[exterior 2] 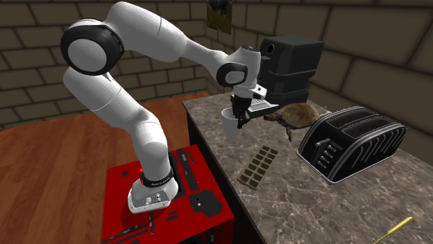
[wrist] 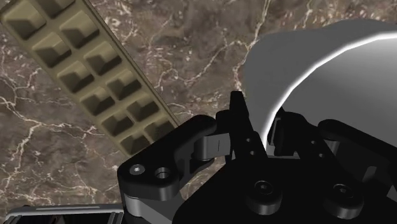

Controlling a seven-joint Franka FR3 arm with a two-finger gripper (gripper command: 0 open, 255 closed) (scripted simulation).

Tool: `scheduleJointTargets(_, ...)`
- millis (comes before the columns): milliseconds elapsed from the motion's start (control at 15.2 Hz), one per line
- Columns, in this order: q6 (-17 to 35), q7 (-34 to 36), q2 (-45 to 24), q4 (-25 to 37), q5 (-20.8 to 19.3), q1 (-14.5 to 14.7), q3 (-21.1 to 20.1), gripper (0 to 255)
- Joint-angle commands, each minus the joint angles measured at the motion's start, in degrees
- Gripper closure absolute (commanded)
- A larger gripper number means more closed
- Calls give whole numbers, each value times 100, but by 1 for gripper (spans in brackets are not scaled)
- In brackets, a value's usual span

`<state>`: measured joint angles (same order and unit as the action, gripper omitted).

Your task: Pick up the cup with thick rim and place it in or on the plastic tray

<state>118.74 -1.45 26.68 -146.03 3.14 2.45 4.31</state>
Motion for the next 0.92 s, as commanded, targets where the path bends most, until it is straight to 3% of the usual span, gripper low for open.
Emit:
scheduleJointTargets(0,-179,14,64,115,-8,-4,-3,255)
scheduleJointTargets(396,-613,50,189,424,-22,-8,-14,255)
scheduleJointTargets(858,-905,-888,-281,1140,-324,-390,708,255)
